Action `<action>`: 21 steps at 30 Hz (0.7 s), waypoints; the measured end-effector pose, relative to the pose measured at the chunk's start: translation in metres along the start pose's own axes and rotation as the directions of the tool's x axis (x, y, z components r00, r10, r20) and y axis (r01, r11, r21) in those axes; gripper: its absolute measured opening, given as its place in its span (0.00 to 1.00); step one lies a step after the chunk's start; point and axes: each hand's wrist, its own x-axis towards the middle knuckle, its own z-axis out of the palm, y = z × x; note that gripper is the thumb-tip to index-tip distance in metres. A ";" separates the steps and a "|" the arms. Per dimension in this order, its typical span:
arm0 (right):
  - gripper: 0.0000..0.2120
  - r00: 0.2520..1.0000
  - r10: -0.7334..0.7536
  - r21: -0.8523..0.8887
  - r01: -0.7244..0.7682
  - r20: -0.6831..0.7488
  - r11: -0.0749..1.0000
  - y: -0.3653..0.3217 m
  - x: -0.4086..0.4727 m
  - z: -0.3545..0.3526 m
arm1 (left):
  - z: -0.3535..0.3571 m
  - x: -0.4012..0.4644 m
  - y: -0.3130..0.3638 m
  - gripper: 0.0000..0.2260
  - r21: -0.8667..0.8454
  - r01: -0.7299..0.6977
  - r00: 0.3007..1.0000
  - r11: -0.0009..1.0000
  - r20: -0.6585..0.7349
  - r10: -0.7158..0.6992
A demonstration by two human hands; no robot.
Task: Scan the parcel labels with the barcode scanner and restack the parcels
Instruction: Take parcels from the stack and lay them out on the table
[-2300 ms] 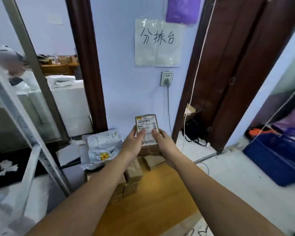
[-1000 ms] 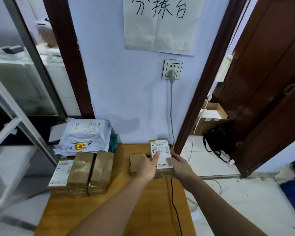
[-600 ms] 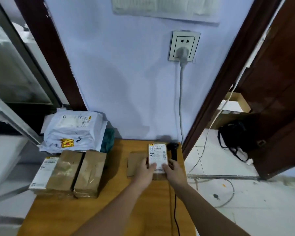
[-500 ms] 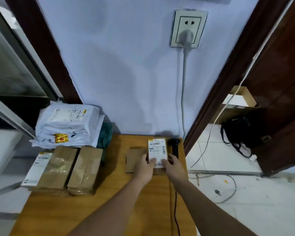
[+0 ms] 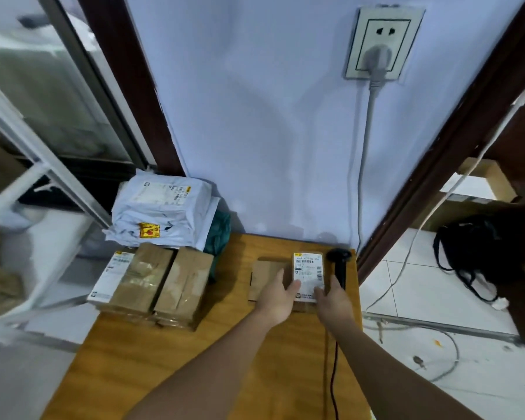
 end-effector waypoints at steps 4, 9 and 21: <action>0.28 0.980 -0.192 -0.181 0.198 0.049 0.963 -0.039 -0.026 -0.016 | -0.063 -0.048 0.007 0.29 0.315 -0.131 0.981 0.940 -0.096 0.168; 0.34 0.862 -0.433 -0.339 0.503 0.264 0.795 -0.141 -0.093 -0.044 | -0.180 -0.123 0.009 0.34 0.702 -0.113 0.949 0.703 -0.134 0.287; 0.33 0.761 -0.585 -0.487 0.638 0.280 0.596 -0.290 -0.220 -0.017 | -0.403 -0.265 -0.065 0.36 0.743 0.092 0.846 0.663 -0.409 0.342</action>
